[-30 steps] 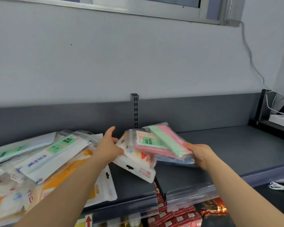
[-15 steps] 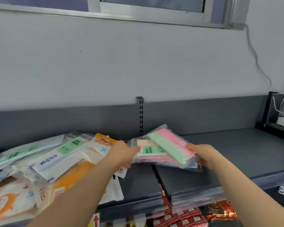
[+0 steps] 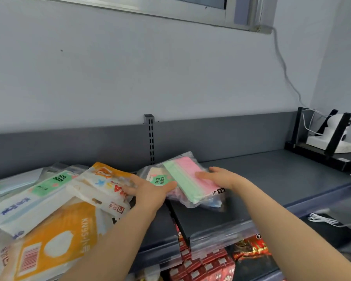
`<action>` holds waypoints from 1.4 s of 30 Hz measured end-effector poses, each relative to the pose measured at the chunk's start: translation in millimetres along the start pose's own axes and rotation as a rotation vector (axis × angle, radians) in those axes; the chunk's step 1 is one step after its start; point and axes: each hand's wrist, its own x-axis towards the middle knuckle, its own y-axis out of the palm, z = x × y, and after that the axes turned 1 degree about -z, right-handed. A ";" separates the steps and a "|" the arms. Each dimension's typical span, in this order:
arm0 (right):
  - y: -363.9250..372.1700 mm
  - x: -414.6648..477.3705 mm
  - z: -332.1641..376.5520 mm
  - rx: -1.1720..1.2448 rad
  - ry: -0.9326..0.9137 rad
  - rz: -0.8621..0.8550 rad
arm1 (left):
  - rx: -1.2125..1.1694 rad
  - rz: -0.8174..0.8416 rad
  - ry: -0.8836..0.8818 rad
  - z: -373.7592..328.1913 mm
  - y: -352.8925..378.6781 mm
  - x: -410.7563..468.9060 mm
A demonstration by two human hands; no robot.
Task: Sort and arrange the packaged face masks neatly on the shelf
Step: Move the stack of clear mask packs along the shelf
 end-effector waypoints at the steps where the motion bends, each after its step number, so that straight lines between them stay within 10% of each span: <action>1: 1.3 2.9 0.3 0.014 0.005 0.014 | -0.032 0.003 0.001 -0.3 4.6 -3.4; 14: -16.4 32.1 -27.8 0.369 -0.104 0.029 | -0.226 -0.068 0.138 -21.7 56.9 10.4; 42: -310.5 102.6 -240.7 0.010 0.100 -0.289 | -0.079 0.289 0.269 -148.4 421.9 -7.9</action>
